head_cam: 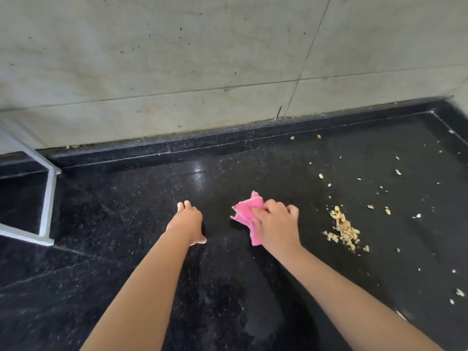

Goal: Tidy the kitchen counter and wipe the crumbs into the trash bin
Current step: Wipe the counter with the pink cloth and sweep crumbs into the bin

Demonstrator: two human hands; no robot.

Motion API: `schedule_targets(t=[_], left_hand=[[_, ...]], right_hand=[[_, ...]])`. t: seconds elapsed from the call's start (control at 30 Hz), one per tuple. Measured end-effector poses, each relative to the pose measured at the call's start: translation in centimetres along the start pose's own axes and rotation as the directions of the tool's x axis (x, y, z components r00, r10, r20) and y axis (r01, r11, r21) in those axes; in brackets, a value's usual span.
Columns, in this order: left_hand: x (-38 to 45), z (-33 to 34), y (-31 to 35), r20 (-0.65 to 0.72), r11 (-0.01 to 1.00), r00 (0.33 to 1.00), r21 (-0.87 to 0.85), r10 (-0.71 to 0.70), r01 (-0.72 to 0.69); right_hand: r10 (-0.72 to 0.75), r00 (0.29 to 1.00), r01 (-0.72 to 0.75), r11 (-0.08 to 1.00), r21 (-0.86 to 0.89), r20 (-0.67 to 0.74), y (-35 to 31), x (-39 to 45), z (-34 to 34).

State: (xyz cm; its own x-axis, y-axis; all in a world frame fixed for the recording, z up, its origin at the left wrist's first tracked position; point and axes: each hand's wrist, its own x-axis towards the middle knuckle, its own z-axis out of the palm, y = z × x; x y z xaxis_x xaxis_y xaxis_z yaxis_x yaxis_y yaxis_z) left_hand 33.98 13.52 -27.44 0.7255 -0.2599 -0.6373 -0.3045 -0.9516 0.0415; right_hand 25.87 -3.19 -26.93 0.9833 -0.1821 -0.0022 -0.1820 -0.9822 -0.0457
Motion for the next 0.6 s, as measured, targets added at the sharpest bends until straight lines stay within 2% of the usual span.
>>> schedule_targets(t=[0.03, 0.17, 0.23, 0.33, 0.4, 0.47, 0.5, 0.57, 0.6], left_hand=[[0.1, 0.3, -0.1, -0.009, 1.0, 1.0, -0.004, 0.008, -0.008], [0.1, 0.1, 0.2, 0.01, 1.0, 1.0, 0.007, -0.007, 0.007], [-0.2, -0.4, 0.6, 0.032, 0.999, 0.999, 0.024, -0.032, 0.031], [-0.6, -1.2, 1.6, 0.073, 0.993, 0.994, 0.094, -0.077, 0.07], [-0.9, -1.8, 2.4, 0.073, 0.981, 0.991, 0.166, -0.115, 0.102], [-0.8, -2.3, 4.0, 0.021, 0.973, 0.992, 0.199, -0.121, 0.114], [-0.6, -2.4, 5.1, -0.015, 0.975, 0.995, 0.198, -0.1, 0.101], [0.0, -2.5, 7.2, -0.082, 0.991, 0.996, 0.127, -0.036, 0.046], [0.4, -2.6, 8.5, -0.117, 0.997, 0.993, 0.072, -0.009, 0.017]], right_hand=[[-0.02, 0.995, 0.019, 1.0, 0.012, 0.101, -1.3, 0.0, 0.1], [-0.049, 0.992, 0.054, 0.998, -0.04, 0.117, -1.4, 1.0, 1.0], [0.034, 0.995, -0.028, 0.998, -0.064, 0.099, 0.3, 1.1, 0.6], [0.179, 0.962, -0.168, 0.983, -0.069, 0.207, 5.1, 1.2, -0.3], [0.212, 0.948, -0.204, 0.977, -0.059, 0.237, 8.6, 1.1, -1.0], [0.197, 0.96, -0.195, 0.98, -0.031, 0.201, 11.5, 1.0, -2.2], [0.171, 0.976, -0.173, 0.985, 0.005, 0.131, 12.7, 1.1, -2.9], [0.14, 0.99, -0.139, 0.988, 0.068, -0.005, 14.7, 2.0, -4.1], [0.124, 0.992, -0.123, 0.991, 0.059, -0.016, 15.6, 2.8, -5.0]])
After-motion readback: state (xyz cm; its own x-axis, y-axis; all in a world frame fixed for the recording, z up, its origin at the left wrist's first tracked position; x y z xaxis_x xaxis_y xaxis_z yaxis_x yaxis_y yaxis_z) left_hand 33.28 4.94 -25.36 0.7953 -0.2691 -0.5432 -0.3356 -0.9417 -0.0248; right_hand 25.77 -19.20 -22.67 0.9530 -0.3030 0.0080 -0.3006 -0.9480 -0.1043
